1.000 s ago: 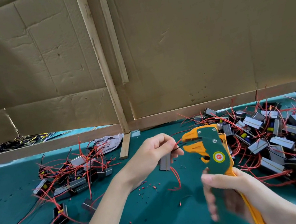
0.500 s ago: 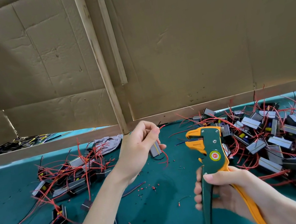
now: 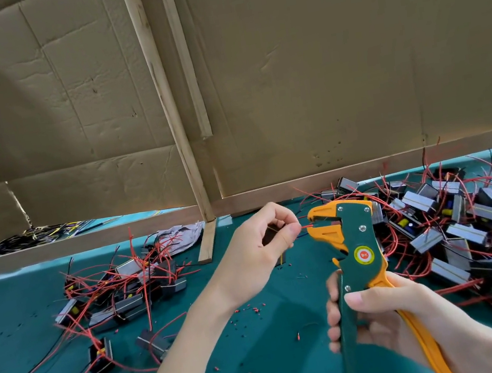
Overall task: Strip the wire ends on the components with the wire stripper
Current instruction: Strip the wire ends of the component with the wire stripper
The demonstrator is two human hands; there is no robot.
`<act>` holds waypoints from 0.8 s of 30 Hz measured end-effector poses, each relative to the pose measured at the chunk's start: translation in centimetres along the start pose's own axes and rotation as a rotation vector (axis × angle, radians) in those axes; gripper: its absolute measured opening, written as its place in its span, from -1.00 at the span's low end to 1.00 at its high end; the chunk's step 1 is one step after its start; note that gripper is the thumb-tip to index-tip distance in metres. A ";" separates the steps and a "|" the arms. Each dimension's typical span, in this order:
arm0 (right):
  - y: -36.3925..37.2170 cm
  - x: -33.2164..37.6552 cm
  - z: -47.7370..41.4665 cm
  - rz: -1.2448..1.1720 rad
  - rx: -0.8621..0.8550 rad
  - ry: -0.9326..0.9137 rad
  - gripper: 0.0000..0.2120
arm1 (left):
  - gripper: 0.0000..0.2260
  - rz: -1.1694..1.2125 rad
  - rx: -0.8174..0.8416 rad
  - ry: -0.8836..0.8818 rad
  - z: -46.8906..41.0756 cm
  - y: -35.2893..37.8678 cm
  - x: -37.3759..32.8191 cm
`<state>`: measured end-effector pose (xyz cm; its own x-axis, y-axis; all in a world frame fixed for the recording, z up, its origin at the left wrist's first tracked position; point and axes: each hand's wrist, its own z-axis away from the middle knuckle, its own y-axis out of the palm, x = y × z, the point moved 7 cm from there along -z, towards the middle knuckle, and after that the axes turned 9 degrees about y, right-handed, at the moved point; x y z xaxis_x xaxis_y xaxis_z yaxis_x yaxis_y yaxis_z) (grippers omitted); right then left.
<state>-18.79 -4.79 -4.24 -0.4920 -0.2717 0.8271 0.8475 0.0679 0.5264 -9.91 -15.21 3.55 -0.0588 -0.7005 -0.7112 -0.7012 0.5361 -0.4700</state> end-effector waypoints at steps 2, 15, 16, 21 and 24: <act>0.0 0.0 0.0 0.008 -0.006 0.001 -0.74 | -0.92 0.016 0.007 -0.004 0.0 0.1 0.0; -0.2 0.0 0.1 0.121 0.012 -0.025 -0.62 | -0.90 0.021 0.052 -0.031 0.0 -0.1 -0.1; -0.2 0.0 0.2 0.135 0.011 -0.029 -0.62 | -0.88 0.023 0.056 -0.033 0.0 -0.1 -0.2; -0.4 0.0 0.4 0.166 -0.044 -0.031 -0.59 | -0.88 0.028 0.067 -0.050 0.1 -0.3 -0.4; -0.6 -0.1 0.5 0.199 -0.077 -0.017 -0.58 | -0.89 0.011 0.084 -0.057 0.2 -0.3 -0.5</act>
<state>-19.38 -4.31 -4.49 -0.3165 -0.2437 0.9168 0.9406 0.0448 0.3366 -9.56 -14.94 3.97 -0.0237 -0.6680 -0.7438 -0.6382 0.5828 -0.5030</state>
